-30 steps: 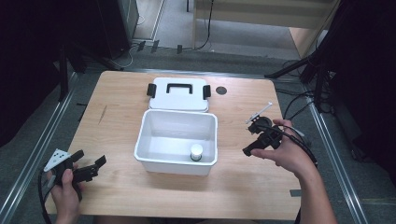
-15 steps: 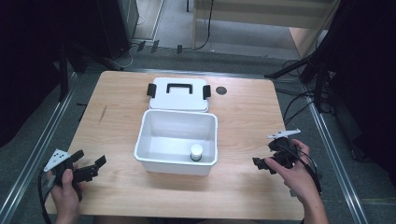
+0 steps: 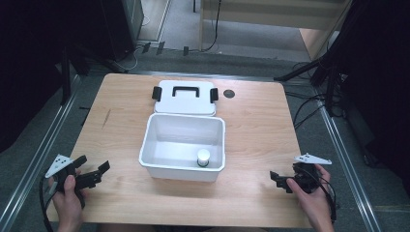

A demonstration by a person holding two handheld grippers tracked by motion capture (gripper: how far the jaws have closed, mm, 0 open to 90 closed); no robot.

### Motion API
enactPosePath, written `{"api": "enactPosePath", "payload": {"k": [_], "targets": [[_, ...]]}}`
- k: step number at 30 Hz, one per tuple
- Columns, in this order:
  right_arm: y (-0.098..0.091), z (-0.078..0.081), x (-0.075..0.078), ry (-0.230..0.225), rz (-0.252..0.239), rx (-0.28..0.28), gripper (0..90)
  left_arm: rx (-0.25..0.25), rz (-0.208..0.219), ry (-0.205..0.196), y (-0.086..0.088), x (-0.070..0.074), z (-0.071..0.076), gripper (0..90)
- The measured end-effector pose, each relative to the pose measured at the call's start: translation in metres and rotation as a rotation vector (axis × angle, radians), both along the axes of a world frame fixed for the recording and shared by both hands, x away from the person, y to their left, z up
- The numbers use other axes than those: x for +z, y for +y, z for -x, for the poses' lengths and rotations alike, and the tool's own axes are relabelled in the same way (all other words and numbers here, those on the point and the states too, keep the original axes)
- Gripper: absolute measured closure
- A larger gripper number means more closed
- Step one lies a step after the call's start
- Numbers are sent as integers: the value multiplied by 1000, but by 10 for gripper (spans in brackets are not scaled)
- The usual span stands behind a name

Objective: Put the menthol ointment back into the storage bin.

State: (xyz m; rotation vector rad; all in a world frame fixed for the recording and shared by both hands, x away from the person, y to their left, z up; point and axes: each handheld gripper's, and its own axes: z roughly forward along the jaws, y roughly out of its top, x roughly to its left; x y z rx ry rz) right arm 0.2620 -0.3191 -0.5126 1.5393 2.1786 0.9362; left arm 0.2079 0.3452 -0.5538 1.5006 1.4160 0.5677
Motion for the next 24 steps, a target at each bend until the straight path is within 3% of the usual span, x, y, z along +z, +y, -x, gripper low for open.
{"api": "enactPosePath", "payload": {"k": [12,14,15,20,24], "targets": [[-29,19,-21,-81,-104,-49,25,0,-2,-1,0,0,0,0],[-33,22,-23,-94,-131,-66,25,1,-2,-1,0,0,0,0],[-38,24,-25,-107,-171,-77,25,-1,-4,0,0,0,0,0],[-43,27,-28,-134,-199,-98,26,0,-2,0,0,0,0,0],[-45,32,-32,-182,-225,-139,61,0,-2,1,0,0,0,0]]}}
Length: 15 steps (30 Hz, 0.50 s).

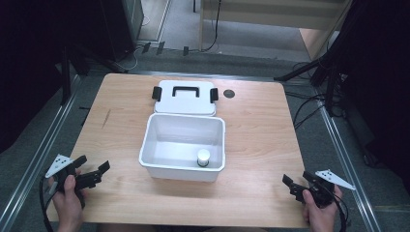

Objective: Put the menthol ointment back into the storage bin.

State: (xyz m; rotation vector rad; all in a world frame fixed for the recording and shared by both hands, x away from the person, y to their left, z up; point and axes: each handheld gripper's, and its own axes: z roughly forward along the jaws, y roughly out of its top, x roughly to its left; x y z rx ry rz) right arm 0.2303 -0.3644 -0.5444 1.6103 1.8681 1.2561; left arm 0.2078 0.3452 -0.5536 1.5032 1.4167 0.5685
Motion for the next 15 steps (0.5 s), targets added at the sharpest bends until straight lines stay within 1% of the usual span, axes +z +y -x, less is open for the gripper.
{"api": "enactPosePath", "payload": {"k": [1,4,5,6,10,13,15], "targets": [[-1,1,-1,-5,-6,-11,61,0,-1,-1,0,0,0,0],[-3,2,-1,-24,-27,-22,61,0,1,0,0,0,0,0],[-4,2,-2,-21,-45,-27,61,1,0,2,0,0,0,0],[-4,2,-3,-16,-53,-29,61,2,2,1,0,0,0,0],[-4,2,-4,-5,-57,-47,61,1,1,2,0,0,0,0],[-2,2,-5,-9,-35,-48,61,0,2,4,0,0,0,0],[-1,2,-5,-8,-31,-51,61,0,2,4,-1,0,0,0]]}}
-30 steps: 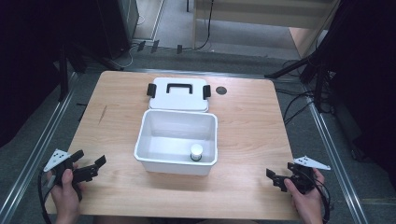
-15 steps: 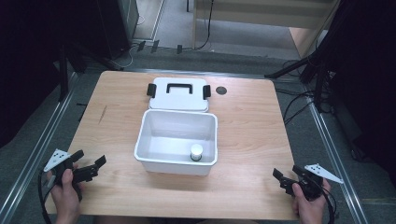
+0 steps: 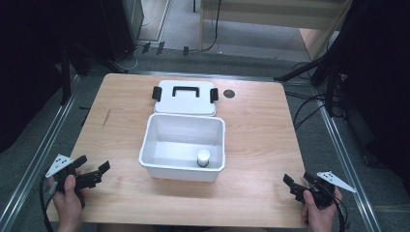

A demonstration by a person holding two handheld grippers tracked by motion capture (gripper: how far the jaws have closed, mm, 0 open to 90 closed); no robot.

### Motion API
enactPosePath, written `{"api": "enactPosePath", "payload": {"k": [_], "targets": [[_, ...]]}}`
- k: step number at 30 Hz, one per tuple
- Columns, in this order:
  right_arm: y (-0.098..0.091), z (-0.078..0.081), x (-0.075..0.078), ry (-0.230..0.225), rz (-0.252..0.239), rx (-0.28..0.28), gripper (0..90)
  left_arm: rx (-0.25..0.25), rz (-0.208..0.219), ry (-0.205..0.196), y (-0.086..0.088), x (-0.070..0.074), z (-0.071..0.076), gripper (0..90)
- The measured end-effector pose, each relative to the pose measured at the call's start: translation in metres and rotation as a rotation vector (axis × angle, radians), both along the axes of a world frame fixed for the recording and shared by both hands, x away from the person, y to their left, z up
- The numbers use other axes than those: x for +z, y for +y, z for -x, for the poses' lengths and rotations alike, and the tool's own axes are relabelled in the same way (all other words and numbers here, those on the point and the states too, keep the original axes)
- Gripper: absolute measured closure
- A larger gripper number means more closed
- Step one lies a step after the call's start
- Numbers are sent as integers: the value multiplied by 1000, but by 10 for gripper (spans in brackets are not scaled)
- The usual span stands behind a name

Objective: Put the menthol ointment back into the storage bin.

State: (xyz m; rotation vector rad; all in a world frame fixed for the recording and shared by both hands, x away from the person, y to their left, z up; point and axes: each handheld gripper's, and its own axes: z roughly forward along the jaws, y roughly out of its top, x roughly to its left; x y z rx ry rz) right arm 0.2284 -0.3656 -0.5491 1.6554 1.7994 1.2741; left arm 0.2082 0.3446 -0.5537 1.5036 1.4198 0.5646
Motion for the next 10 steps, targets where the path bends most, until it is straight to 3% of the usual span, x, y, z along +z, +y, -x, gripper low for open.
{"api": "enactPosePath", "payload": {"k": [10], "targets": [[2,-2,-1,19,12,9,61,-2,-7,5,0,0,-1,0]]}}
